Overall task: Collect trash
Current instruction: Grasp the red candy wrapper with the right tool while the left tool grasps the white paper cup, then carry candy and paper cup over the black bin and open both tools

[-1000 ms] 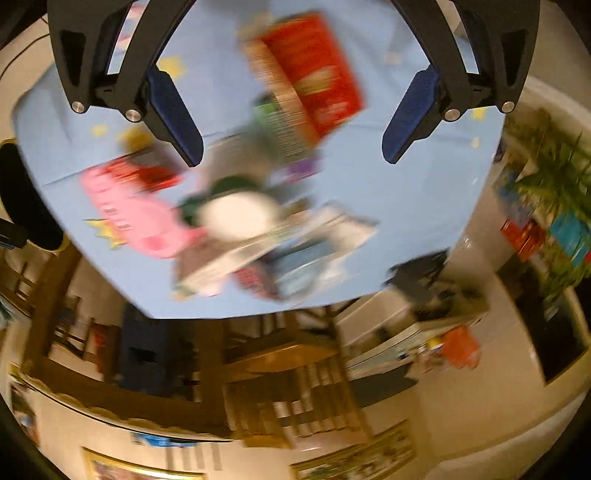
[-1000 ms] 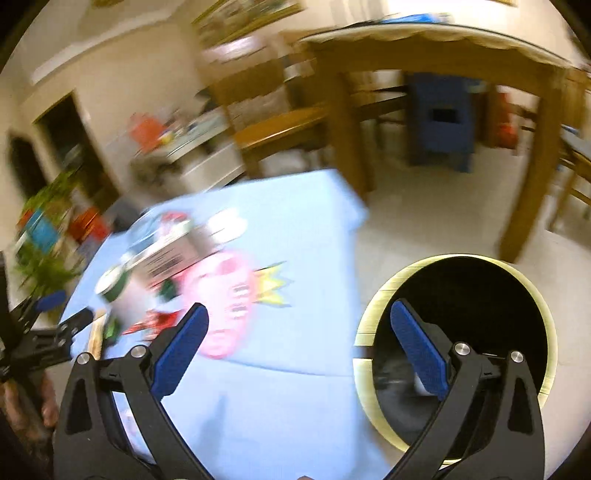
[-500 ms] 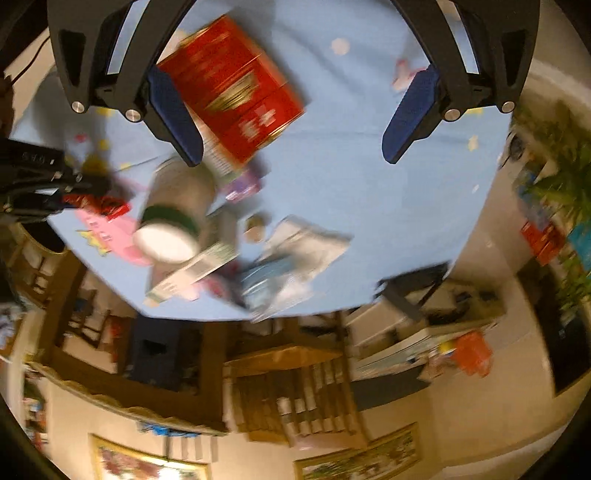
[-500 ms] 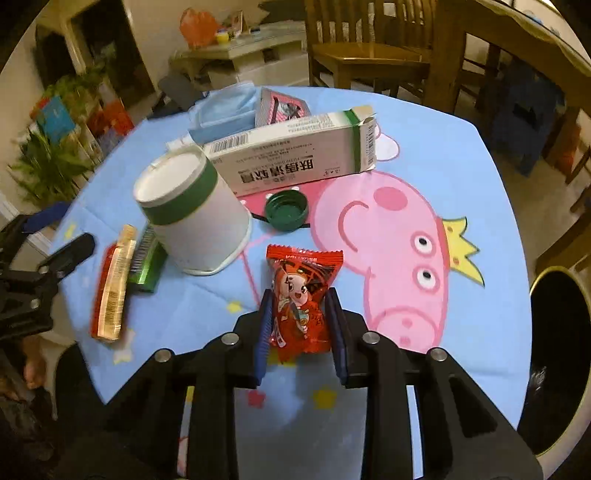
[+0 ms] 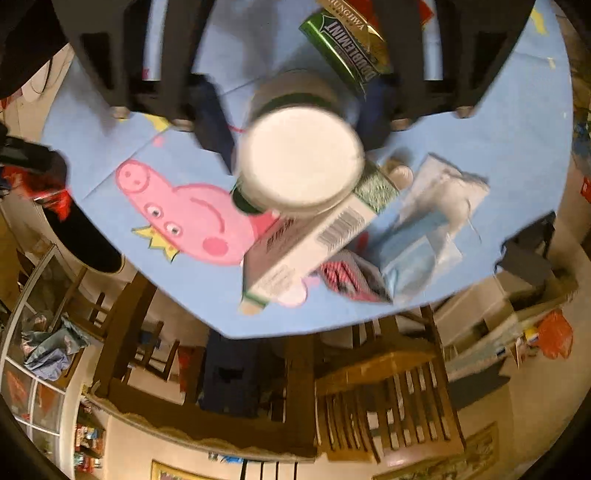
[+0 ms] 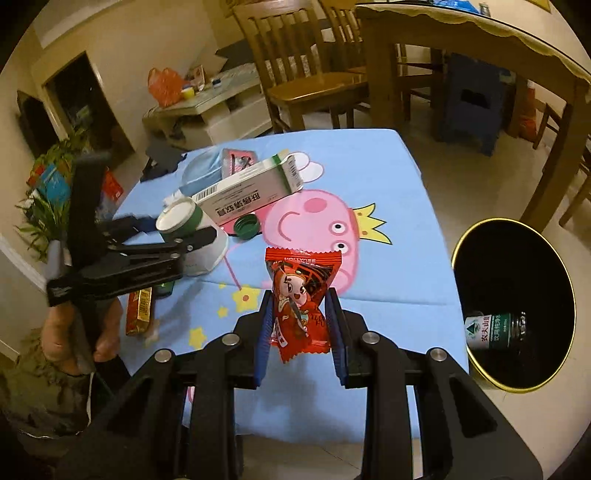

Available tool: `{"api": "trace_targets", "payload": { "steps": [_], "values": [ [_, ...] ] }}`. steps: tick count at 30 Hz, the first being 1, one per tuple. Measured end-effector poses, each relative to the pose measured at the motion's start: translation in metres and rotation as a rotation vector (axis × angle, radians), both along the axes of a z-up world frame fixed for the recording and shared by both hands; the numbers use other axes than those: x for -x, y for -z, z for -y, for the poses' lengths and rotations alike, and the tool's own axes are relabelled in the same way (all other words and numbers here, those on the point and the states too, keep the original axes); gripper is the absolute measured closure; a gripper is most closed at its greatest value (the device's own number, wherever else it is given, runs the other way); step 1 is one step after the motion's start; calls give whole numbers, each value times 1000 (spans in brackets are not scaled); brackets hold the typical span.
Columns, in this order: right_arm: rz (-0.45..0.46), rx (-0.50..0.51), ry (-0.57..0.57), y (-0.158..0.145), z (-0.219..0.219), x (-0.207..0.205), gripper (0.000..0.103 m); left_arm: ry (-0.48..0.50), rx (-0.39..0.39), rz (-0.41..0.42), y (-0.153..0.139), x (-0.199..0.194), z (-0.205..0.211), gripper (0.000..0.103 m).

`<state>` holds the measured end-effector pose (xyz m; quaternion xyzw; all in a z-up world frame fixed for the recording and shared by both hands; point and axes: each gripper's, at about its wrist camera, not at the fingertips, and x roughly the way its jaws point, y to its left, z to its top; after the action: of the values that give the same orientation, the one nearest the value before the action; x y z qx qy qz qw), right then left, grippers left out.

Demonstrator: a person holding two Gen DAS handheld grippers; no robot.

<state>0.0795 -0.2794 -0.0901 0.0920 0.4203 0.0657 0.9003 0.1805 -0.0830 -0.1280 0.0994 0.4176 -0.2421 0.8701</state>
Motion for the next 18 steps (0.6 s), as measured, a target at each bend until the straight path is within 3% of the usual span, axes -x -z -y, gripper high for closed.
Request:
{"api": "trace_targets", "payload": {
  "steps": [3, 9, 18],
  "values": [
    [8, -8, 4, 2, 4, 2, 76, -32, 43, -4, -4, 2, -10, 52],
    [48, -40, 11, -4, 22, 0, 76, -67, 77, 97, -43, 19, -16, 52],
    [157, 22, 98, -35, 75, 17, 76, 27, 41, 111, -58, 46, 55, 51]
  ]
}}
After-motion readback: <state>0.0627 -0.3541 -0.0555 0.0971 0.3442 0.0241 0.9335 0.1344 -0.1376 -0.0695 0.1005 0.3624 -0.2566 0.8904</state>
